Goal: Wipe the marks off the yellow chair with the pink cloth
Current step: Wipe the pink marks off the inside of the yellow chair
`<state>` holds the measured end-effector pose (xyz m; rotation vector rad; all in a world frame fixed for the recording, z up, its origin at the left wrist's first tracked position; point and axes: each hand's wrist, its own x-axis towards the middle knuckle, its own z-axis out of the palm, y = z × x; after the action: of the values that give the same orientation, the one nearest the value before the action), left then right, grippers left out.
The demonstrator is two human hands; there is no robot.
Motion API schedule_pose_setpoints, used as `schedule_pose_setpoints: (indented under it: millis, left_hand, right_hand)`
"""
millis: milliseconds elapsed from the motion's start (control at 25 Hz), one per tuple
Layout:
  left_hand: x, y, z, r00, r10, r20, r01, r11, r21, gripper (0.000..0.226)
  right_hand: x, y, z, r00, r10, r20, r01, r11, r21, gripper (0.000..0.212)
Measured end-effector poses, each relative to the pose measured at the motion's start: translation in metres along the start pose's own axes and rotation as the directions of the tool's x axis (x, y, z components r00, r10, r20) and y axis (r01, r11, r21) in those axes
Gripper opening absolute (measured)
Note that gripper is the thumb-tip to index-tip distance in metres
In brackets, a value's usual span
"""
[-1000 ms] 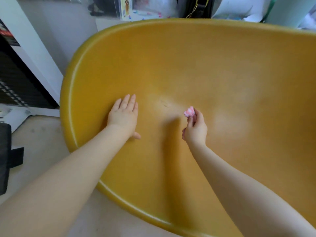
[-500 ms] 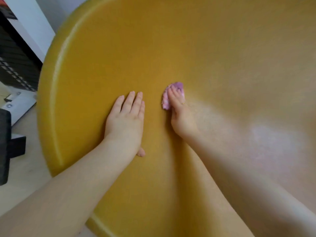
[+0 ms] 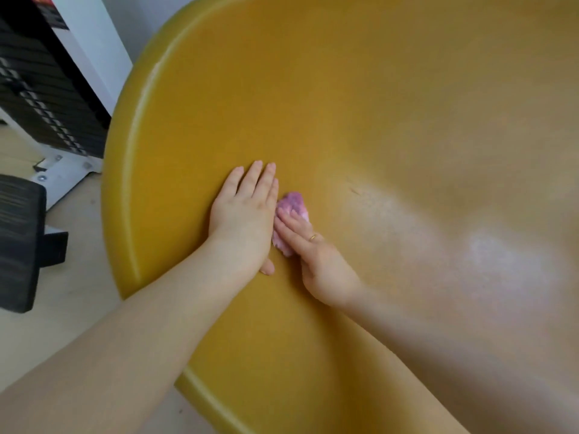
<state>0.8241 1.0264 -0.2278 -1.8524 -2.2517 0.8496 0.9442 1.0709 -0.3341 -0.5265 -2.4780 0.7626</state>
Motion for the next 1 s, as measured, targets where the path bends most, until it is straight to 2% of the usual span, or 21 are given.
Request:
schedule_pose_setpoints:
  millis: [40,120,200,280,320,440,520,600,640,720,800,880,1000]
  left_hand:
    - [-0.001,-0.001,-0.002,1.000,0.003,0.004,-0.003,1.000,-0.010,0.134]
    - [-0.003,-0.001,0.003,1.000,-0.005,0.005,0.005,1.000,-0.010,0.134]
    - [-0.002,0.000,0.007,1.000,-0.009,-0.018,0.009,1.000,-0.001,0.133]
    - [-0.006,-0.001,0.009,0.999,0.008,-0.032,-0.009,0.999,-0.039,0.128]
    - [-0.008,-0.002,0.006,0.999,0.000,-0.050,-0.004,0.997,-0.078,0.118]
    - [-0.024,-0.011,-0.008,0.968,-0.088,-0.234,0.022,0.962,-0.272,0.053]
    - [-0.042,-0.019,-0.009,0.854,-0.231,-0.465,0.053,0.930,-0.364,0.057]
    - [-0.070,-0.022,-0.010,0.785,-0.310,-0.537,0.064,0.902,-0.426,0.054]
    - [-0.086,-0.022,-0.011,0.806,-0.322,-0.496,0.074,0.887,-0.456,0.050]
    - [-0.118,-0.021,-0.018,0.901,-0.294,-0.319,0.074,0.829,-0.554,0.052]
    - [-0.149,-0.021,-0.020,0.959,-0.259,-0.118,0.128,0.762,-0.635,0.062]
    - [-0.172,-0.021,-0.016,0.966,-0.252,-0.052,0.152,0.724,-0.673,0.064]
    - [-0.195,-0.007,-0.007,0.982,-0.191,-0.002,0.136,0.706,-0.695,0.062]
  right_hand:
    - [-0.002,0.011,-0.010,1.000,-0.006,0.030,0.007,0.999,-0.035,0.063]
    - [0.005,0.045,-0.029,0.973,0.198,-0.115,-0.209,0.974,-0.090,0.067]
    - [0.024,0.072,-0.048,0.860,0.414,-0.297,-0.458,0.884,-0.094,0.069]
    - [0.047,0.073,-0.054,0.798,0.502,-0.334,-0.554,0.829,-0.077,0.069]
    - [0.060,0.060,-0.051,0.801,0.514,-0.306,-0.541,0.841,-0.003,0.067]
    - [0.085,-0.008,-0.023,0.852,0.429,-0.299,-0.409,0.903,0.132,0.059]
    - [0.083,-0.047,-0.007,0.879,0.342,-0.333,-0.293,0.937,0.190,0.051]
    - [0.065,-0.085,0.002,0.910,0.334,-0.246,-0.267,0.925,0.270,0.044]
    - [0.050,-0.108,0.005,0.930,0.316,-0.190,-0.259,0.927,0.272,0.036]
    - [0.010,-0.152,0.015,0.946,0.317,-0.076,-0.287,0.920,0.267,0.024]
    - [-0.033,-0.182,0.017,0.926,0.364,0.102,-0.375,0.851,0.368,0.036]
    - [-0.070,-0.188,0.014,0.911,0.376,0.170,-0.413,0.827,0.381,0.057]
    - [-0.108,-0.191,0.000,0.869,0.435,0.237,-0.492,0.814,0.310,0.065]
